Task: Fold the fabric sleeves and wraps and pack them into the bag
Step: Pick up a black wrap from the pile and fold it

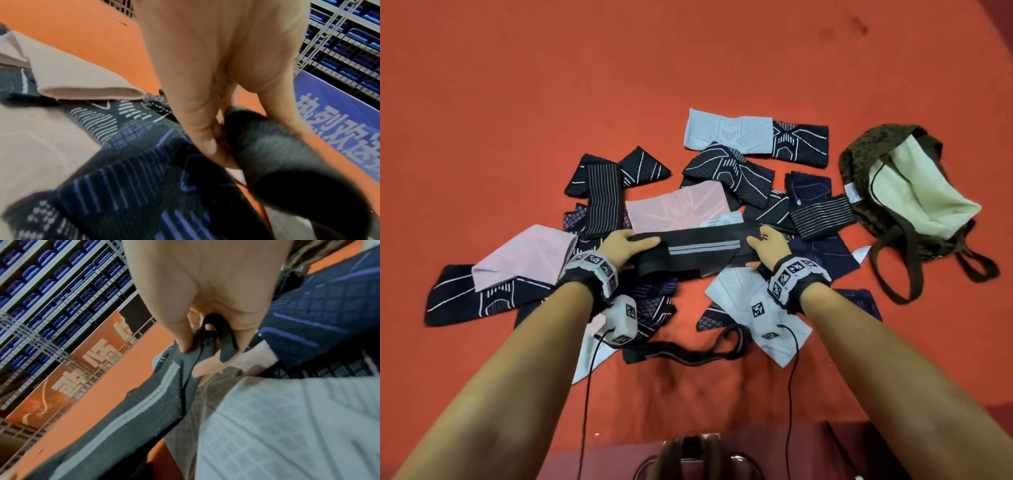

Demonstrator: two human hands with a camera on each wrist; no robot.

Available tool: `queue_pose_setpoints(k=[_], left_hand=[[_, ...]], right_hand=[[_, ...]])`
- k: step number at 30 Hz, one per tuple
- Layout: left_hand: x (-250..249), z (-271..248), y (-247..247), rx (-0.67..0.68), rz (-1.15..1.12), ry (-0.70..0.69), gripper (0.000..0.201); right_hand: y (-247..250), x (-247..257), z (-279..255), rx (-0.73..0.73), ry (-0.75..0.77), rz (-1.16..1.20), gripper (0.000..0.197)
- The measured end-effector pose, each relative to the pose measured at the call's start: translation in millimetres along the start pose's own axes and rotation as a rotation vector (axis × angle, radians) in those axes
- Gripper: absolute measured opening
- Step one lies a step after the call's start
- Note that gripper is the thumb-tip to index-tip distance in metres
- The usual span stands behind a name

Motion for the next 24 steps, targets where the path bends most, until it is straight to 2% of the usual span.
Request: queue_pose_setpoints(k=[1, 2, 3, 5, 6, 8, 10, 14, 16, 20, 22, 24], left_hand=[[4, 0, -5, 0.055, -0.069, 0.025, 0.014], [6, 0, -7, 0.098, -0.117, 0.026, 0.018], [10, 6, -4, 0.087, -0.136, 0.009, 0.032], [12, 14, 9, -0.05, -0.058, -0.035, 0.062], [13, 17, 16, -0.142, -0.002, -0.055, 0.064], [8, 15, 21, -0.265, 0.025, -0.077, 0.045], [-2, 10, 17, -0.291, -0.018, -0.12, 0.029], [-34, -3, 7, -0.304, -0.026, -0.238, 0.02], [-51, -11, 1, -0.268, -0.073, -0.27, 0.023], [-77, -31, -29, -0.065, -0.306, -0.267, 0.005], [-88, -44, -43, 0.033, -0.413, -0.254, 0.008], [-95, -52, -53, 0.103, -0.422, -0.258, 0.016]], right_hand=[[-1, -4, 1, -0.007, -0.013, 0.035, 0.006], [0, -7, 2, -0.016, -0.02, 0.069, 0.007], [2, -9, 2, -0.028, -0.03, 0.088, 0.006], [4, -11, 3, -0.042, -0.041, 0.088, 0.009], [5, -12, 4, -0.045, -0.047, 0.09, 0.013], [7, -9, 3, -0.064, -0.027, 0.067, 0.017], [12, 1, 0, -0.119, 0.028, 0.059, 0.025], [28, 47, -26, -0.244, 0.237, -0.046, 0.031], [26, 72, -47, -0.224, 0.337, -0.048, 0.03], [6, 108, -95, -0.144, 0.491, -0.089, 0.023], [-4, 114, -109, -0.112, 0.521, -0.122, 0.013], [-14, 116, -118, -0.076, 0.532, -0.144, 0.011]])
Point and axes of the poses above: each hand's wrist, its own z-axis towards the middle knuckle, its own y-axis out of the back of the hand, x = y × z, the point moved 8 cm from there along z, towards the middle knuckle, and after that the axes turned 2 degrees about -y, right-handed, at the moved point
